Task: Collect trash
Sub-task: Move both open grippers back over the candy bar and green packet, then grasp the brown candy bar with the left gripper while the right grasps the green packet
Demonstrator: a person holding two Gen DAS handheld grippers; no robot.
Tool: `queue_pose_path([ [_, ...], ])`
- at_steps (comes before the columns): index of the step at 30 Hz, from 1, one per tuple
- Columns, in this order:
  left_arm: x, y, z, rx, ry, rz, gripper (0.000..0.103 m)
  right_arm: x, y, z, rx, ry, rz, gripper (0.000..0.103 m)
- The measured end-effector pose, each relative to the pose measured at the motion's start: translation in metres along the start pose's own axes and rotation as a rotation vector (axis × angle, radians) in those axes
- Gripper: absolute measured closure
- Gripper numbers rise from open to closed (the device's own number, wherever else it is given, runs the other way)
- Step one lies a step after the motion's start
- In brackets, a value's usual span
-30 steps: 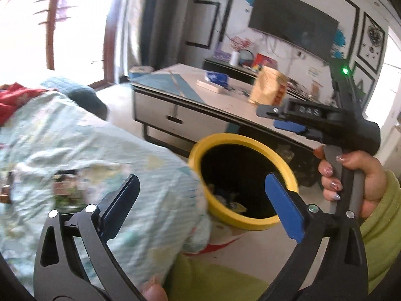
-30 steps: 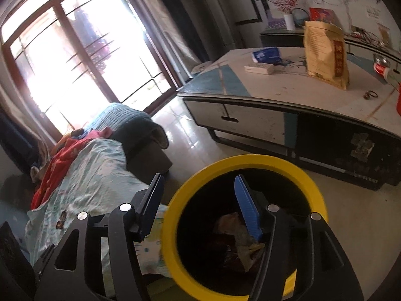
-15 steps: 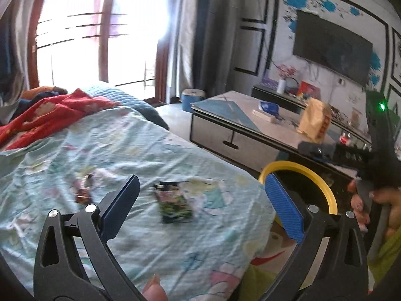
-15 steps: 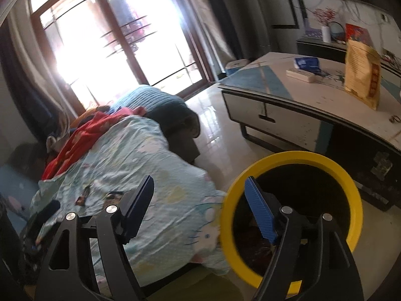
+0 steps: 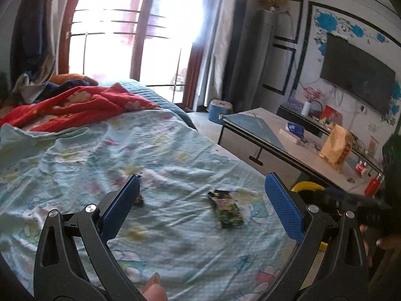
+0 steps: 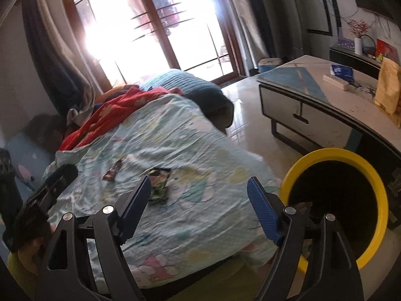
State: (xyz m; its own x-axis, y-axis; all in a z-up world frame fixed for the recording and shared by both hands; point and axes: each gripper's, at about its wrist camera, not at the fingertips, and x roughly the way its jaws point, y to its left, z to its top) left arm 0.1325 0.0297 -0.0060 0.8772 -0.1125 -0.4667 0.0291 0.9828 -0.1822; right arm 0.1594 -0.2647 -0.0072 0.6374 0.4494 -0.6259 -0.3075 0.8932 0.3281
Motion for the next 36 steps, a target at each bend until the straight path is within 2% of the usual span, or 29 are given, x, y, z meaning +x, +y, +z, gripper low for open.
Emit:
queue_pose_path([
  [15,0.004,0.064,-0.007,-0.117,0.012,0.092,0.011,0.041,0.075,-0.014,-0.163,0.076,0.051,0.027],
  [21,0.017,0.079,-0.015,-0.162,0.046,0.087,0.011,0.071,0.093,-0.014,-0.199,0.12,0.048,0.027],
  [26,0.035,0.077,-0.02,-0.138,0.082,0.072,0.012,0.097,0.095,-0.01,-0.21,0.147,0.016,0.027],
  [28,0.043,0.076,-0.021,-0.13,0.097,0.066,0.022,0.11,0.093,-0.009,-0.207,0.164,0.004,0.027],
  [30,0.052,0.076,-0.022,-0.124,0.121,0.067,0.024,0.121,0.087,-0.008,-0.191,0.176,-0.015,0.028],
  [31,0.058,0.077,-0.022,-0.121,0.13,0.066,0.029,0.128,0.085,-0.008,-0.182,0.185,-0.019,0.028],
  [32,0.063,0.077,-0.022,-0.118,0.138,0.067,0.036,0.132,0.083,-0.008,-0.176,0.194,-0.024,0.03],
  [36,0.083,0.081,-0.021,-0.129,0.184,0.07,0.042,0.152,0.074,-0.011,-0.125,0.241,-0.018,0.043],
])
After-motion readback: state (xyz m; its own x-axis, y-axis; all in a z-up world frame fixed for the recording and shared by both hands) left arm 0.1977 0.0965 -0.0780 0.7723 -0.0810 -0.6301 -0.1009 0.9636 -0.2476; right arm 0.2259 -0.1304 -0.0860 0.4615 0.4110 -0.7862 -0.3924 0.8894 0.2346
